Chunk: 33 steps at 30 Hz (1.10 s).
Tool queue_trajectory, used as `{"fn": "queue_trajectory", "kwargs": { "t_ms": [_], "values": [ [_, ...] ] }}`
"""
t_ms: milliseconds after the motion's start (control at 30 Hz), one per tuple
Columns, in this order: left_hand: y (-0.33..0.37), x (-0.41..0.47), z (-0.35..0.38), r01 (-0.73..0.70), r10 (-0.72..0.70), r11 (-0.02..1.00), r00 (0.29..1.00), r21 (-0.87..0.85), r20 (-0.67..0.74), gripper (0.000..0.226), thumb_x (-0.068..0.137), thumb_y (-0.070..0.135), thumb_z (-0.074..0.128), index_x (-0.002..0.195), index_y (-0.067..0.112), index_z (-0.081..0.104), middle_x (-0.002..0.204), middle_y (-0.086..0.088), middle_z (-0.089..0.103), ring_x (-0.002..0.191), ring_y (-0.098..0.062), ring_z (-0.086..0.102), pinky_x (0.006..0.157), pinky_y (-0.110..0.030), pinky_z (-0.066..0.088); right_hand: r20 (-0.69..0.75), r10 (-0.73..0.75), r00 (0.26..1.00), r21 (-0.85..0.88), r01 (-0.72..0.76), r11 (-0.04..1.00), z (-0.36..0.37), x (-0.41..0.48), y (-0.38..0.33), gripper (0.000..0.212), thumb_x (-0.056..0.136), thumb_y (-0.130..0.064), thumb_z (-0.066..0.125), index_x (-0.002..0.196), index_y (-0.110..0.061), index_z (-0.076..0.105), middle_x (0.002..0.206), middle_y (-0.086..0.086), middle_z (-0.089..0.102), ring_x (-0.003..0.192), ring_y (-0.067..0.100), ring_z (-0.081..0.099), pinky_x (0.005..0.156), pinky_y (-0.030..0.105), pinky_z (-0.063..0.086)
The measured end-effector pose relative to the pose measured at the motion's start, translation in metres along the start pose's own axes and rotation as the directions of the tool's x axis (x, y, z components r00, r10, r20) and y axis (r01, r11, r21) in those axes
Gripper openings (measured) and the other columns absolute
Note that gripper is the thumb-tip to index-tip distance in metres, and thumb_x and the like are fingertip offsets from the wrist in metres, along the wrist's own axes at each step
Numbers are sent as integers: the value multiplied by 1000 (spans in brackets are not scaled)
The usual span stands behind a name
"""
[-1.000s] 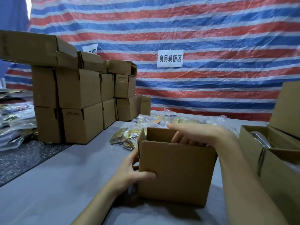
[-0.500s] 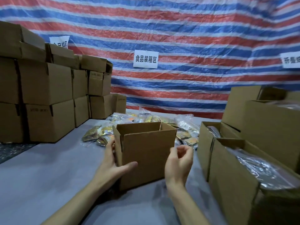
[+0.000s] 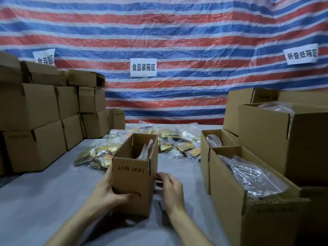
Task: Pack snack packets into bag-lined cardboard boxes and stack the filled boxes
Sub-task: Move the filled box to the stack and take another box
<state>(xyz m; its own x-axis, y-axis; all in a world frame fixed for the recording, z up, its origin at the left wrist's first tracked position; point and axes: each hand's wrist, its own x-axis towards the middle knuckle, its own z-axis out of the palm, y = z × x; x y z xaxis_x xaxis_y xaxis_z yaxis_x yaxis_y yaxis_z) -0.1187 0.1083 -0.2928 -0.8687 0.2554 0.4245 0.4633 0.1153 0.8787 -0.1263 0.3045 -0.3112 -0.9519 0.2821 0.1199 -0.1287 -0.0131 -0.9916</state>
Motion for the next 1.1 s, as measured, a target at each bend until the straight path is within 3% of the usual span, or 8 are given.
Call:
{"fn": "queue_trajectory", "kwargs": {
  "t_ms": [167,267,400,500,633,767,933,1100],
  "values": [
    [16,8,-4,-17,17,992,1000,126,0,131,53,45,88,146,71,0,139,24,53,114,0,65,83,-22,56,-51,7,999,35,-5,999,4,-2,0,30,101,-38,55,89,-23,78,88,-6,77,94,17,71,90,49,58],
    [41,23,-12,-120,88,951,988,286,125,117,55,45,86,146,71,16,139,55,31,120,7,57,85,-21,54,-84,26,996,45,-22,999,3,-2,1,27,102,-39,53,94,-26,75,94,-6,76,98,18,69,91,47,57],
    [65,43,-14,-117,46,939,975,324,218,69,61,24,95,117,48,61,116,25,65,107,-14,72,80,-27,61,-123,-40,992,4,41,999,-3,4,-6,26,103,-32,54,128,-33,61,124,-14,64,108,1,59,89,23,46],
    [78,56,-10,-90,0,904,977,417,211,47,62,9,96,88,34,65,96,14,71,89,-13,75,67,-21,59,-263,-62,963,14,68,998,-16,13,-12,52,101,-21,55,151,-26,42,148,-6,50,133,14,47,111,36,38],
    [82,64,3,-29,-53,898,983,439,174,39,61,0,95,71,22,64,79,7,75,77,-13,75,60,-25,59,-372,-1,928,25,11,1000,-37,15,-14,63,100,-23,54,158,-26,29,160,1,38,145,24,38,117,40,30],
    [84,68,19,55,-116,906,986,419,123,39,61,-3,93,69,31,74,76,6,77,77,-13,76,60,-30,62,-342,2,940,33,10,999,-50,11,-21,62,103,-24,53,159,-19,26,162,7,33,148,26,33,118,33,23],
    [84,76,35,146,-181,893,983,426,43,34,62,-1,94,86,-1,70,84,-5,78,81,-20,77,72,-48,65,-309,137,941,147,-95,985,-61,26,-29,53,103,-15,52,153,-11,37,154,14,45,141,32,44,116,43,35],
    [86,84,57,137,-160,892,987,430,18,38,62,3,95,87,-3,68,85,-8,77,79,-21,77,69,-50,64,-386,73,920,56,-56,997,-56,33,-23,54,104,-14,47,155,-14,33,157,11,42,142,28,41,117,37,33]
  ]
}}
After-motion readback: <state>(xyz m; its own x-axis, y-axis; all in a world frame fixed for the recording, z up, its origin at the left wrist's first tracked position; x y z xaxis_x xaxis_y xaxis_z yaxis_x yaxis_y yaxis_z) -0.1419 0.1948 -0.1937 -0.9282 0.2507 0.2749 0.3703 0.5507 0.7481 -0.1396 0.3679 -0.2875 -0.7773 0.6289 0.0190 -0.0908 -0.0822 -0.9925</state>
